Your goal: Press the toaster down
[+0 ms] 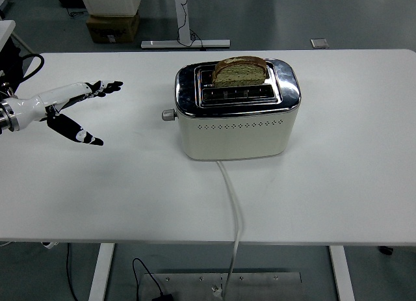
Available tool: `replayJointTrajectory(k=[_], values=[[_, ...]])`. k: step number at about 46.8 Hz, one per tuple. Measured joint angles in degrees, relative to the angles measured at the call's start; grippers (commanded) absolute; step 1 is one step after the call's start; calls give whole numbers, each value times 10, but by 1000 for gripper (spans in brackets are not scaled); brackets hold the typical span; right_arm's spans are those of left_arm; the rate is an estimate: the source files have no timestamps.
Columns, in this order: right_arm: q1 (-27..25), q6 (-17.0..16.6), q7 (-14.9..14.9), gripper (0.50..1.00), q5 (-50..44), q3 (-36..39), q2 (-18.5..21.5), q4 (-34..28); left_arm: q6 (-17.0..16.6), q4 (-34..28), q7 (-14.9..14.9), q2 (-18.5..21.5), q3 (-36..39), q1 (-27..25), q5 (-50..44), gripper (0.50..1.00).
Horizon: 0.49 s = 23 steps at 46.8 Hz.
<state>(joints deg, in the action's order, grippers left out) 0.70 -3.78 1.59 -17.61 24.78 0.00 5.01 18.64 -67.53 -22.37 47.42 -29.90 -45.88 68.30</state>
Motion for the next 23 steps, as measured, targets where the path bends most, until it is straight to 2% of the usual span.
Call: replayJointTrajectory(k=[13,23], values=[[0,0,0,998,0,0,0,0,-2,-24,-1,-10,9,0,63,1000],[0,0,0,998,0,0,0,0,-3,-20,-1,-19,9,0,64,1000]])
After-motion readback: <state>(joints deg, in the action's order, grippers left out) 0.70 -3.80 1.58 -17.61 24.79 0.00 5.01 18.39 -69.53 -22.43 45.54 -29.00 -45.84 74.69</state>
